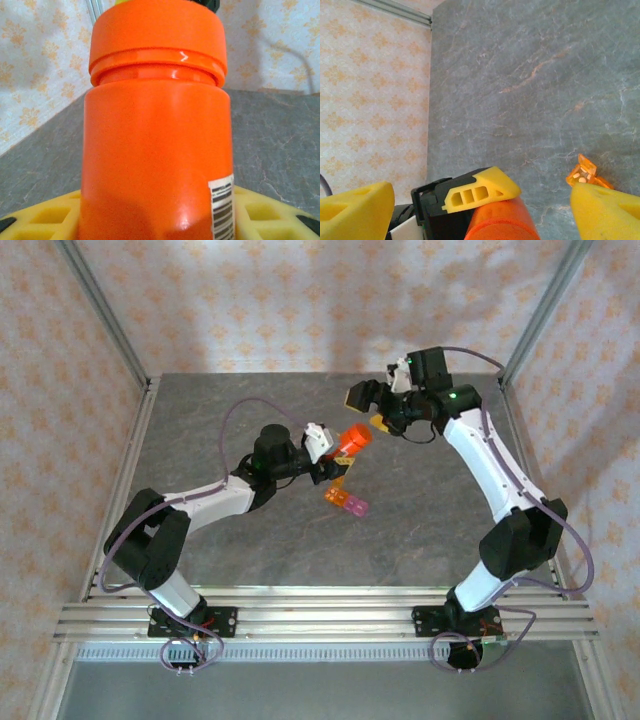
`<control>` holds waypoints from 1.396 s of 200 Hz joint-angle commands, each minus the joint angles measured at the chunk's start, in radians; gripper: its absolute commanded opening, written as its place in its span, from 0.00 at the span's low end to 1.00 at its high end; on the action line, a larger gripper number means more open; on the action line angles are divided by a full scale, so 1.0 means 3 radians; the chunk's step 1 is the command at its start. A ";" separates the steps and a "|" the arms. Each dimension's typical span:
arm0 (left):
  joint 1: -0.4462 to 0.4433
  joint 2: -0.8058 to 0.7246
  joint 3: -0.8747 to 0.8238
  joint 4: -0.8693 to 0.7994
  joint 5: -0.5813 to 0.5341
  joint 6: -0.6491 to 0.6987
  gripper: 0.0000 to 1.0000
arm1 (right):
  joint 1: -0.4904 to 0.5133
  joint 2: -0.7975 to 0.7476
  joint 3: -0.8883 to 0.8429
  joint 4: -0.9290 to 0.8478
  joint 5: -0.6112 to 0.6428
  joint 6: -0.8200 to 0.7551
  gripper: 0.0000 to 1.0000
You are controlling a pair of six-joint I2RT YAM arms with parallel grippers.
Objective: Sort the pills into containers
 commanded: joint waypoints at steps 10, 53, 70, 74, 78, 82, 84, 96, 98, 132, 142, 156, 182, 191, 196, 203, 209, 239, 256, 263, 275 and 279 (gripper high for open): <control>0.0070 -0.0069 -0.0031 0.0323 0.0240 -0.0264 0.00 | -0.0122 -0.0021 0.0129 -0.0081 0.0005 -0.0360 0.89; 0.0142 -0.0053 0.0034 0.0336 0.0574 -0.0546 0.00 | -0.0199 -0.0310 -0.0043 -0.0055 -0.0021 -0.1518 0.81; 0.0169 -0.0028 0.0059 0.0304 0.0682 -0.0610 0.00 | -0.0217 -0.0312 -0.0029 -0.0188 -0.0276 -0.1766 0.78; 0.0171 -0.0024 0.0064 0.0300 0.0703 -0.0619 0.00 | -0.0216 -0.0302 -0.0017 -0.0229 -0.0363 -0.1818 0.78; 0.0174 -0.0019 0.0067 0.0301 0.0716 -0.0632 0.00 | -0.0216 -0.0292 -0.0003 -0.0273 -0.0442 -0.1868 0.77; 0.0176 -0.0011 0.0069 0.0304 0.0727 -0.0645 0.00 | -0.0218 -0.0273 0.0012 -0.0310 -0.0514 -0.1909 0.77; 0.0179 -0.0005 0.0069 0.0303 0.0730 -0.0647 0.00 | -0.0217 -0.0264 0.0019 -0.0334 -0.0548 -0.1924 0.76; 0.0180 0.0005 0.0074 0.0311 0.0757 -0.0672 0.00 | -0.0216 -0.0196 0.0085 -0.0483 -0.0700 -0.2045 0.75; 0.0179 0.0008 0.0074 0.0317 0.0763 -0.0677 0.00 | -0.0216 -0.0187 0.0100 -0.0516 -0.0724 -0.2068 0.75; 0.0185 0.0046 0.0115 0.0335 0.0812 -0.0743 0.00 | -0.0216 -0.0041 0.0220 -0.0827 -0.0800 -0.2281 0.76; 0.0184 0.0053 0.0118 0.0342 0.0812 -0.0745 0.00 | -0.0216 -0.0019 0.0240 -0.0881 -0.0816 -0.2320 0.76; 0.0180 0.0063 0.0125 0.0349 0.0822 -0.0760 0.00 | -0.0216 0.0008 0.0248 -0.0932 -0.0821 -0.2349 0.76; 0.0184 0.0073 0.0133 0.0364 0.0828 -0.0782 0.00 | -0.0216 0.0049 0.0235 -0.0962 -0.0842 -0.2375 0.76; 0.0186 0.0072 0.0136 0.0365 0.0828 -0.0781 0.00 | -0.0217 0.0056 0.0236 -0.0972 -0.0848 -0.2385 0.76; 0.0185 0.0075 0.0136 0.0365 0.0828 -0.0783 0.00 | -0.0216 0.0064 0.0230 -0.0977 -0.0857 -0.2388 0.76; 0.0181 0.0074 0.0139 0.0364 0.0832 -0.0782 0.00 | -0.0217 0.0075 0.0226 -0.0978 -0.0862 -0.2391 0.75; 0.0184 0.0079 0.0141 0.0360 0.0829 -0.0776 0.00 | -0.0217 0.0077 0.0221 -0.0977 -0.0871 -0.2391 0.75; 0.0185 0.0076 0.0146 0.0344 0.0828 -0.0772 0.00 | -0.0217 0.0108 0.0221 -0.0983 -0.0939 -0.2396 0.73; 0.0185 0.0084 0.0152 0.0339 0.0833 -0.0768 0.00 | -0.0218 0.0105 0.0223 -0.0978 -0.0969 -0.2396 0.73; 0.0185 0.0081 0.0154 0.0335 0.0833 -0.0771 0.00 | -0.0216 0.0109 0.0229 -0.0976 -0.0985 -0.2392 0.73; 0.0182 0.0085 0.0152 0.0335 0.0832 -0.0772 0.00 | -0.0216 0.0104 0.0236 -0.0978 -0.1011 -0.2388 0.72; 0.0182 0.0089 0.0151 0.0338 0.0830 -0.0771 0.00 | -0.0217 0.0108 0.0240 -0.0977 -0.1017 -0.2386 0.71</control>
